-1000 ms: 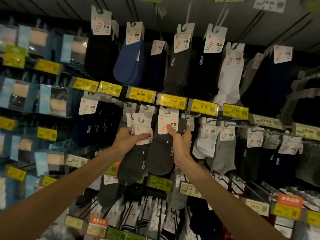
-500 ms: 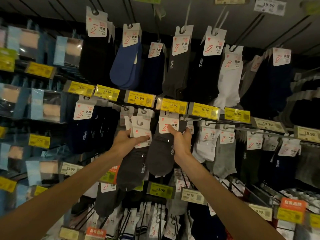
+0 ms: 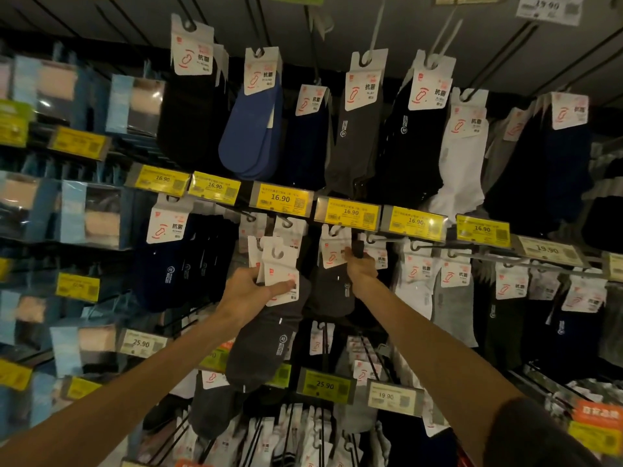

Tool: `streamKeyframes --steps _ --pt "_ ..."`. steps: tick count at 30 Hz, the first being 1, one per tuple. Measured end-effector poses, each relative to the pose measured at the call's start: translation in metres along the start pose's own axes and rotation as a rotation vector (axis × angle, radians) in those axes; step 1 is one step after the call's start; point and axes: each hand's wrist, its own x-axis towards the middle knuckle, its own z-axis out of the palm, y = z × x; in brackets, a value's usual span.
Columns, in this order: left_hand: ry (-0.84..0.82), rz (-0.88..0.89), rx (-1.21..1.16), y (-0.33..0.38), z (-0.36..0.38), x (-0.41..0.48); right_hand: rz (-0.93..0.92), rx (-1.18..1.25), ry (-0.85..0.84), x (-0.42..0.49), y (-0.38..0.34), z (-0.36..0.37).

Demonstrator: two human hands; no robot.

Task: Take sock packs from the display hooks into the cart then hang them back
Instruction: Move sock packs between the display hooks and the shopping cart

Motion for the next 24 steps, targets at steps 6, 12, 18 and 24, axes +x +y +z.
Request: streamKeyframes --steps 6,12,18,24 --pt "-0.046 -0.029 -0.127 0.000 0.000 0.000 -0.043 -0.148 0.000 -0.011 0.012 0.004" --pt "-0.054 -0.022 -0.170 -0.007 0.012 -0.001 -0.130 0.101 -0.155 -0.075 0.021 -0.013" --pt "-0.033 0.010 -0.233 -0.001 0.029 -0.009 -0.090 0.120 -0.556 -0.127 0.006 -0.030" --pt "-0.013 0.127 -0.121 0.011 0.039 -0.015 -0.216 0.090 -0.458 -0.143 0.004 -0.041"
